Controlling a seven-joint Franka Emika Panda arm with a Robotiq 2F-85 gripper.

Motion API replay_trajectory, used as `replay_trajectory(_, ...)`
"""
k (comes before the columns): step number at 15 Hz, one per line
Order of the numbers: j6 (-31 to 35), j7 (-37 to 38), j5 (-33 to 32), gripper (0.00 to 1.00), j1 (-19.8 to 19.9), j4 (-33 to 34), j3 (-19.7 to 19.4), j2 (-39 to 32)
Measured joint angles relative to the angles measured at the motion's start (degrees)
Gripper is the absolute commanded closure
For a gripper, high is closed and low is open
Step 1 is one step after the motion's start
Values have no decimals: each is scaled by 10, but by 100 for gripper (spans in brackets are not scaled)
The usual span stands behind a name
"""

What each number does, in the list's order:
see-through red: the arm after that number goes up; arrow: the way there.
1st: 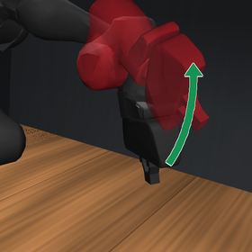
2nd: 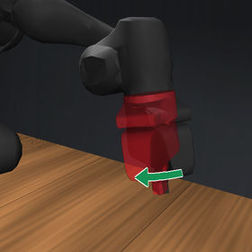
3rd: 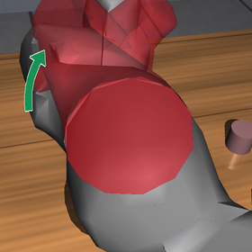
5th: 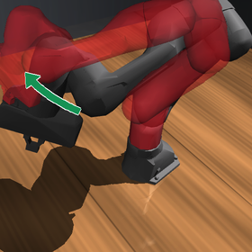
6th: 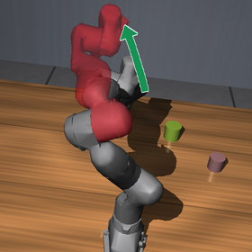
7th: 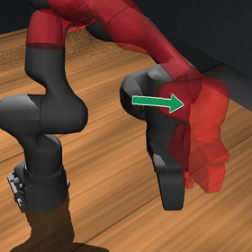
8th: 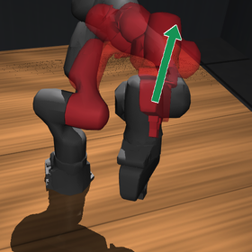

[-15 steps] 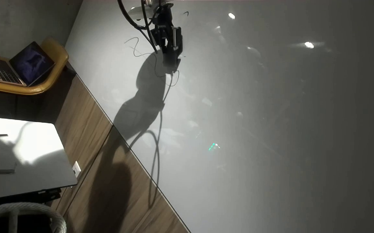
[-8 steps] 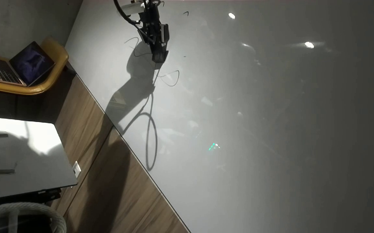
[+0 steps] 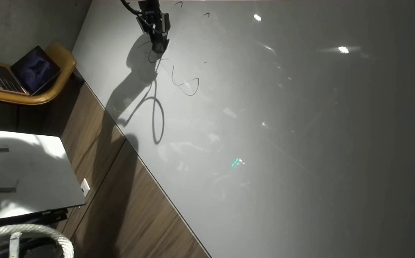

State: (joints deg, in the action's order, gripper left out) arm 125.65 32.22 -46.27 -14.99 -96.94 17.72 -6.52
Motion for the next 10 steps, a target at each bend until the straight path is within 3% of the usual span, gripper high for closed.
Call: replay_trajectory(10, -23, -1, 14, 71, -117, 174, -7, -147)
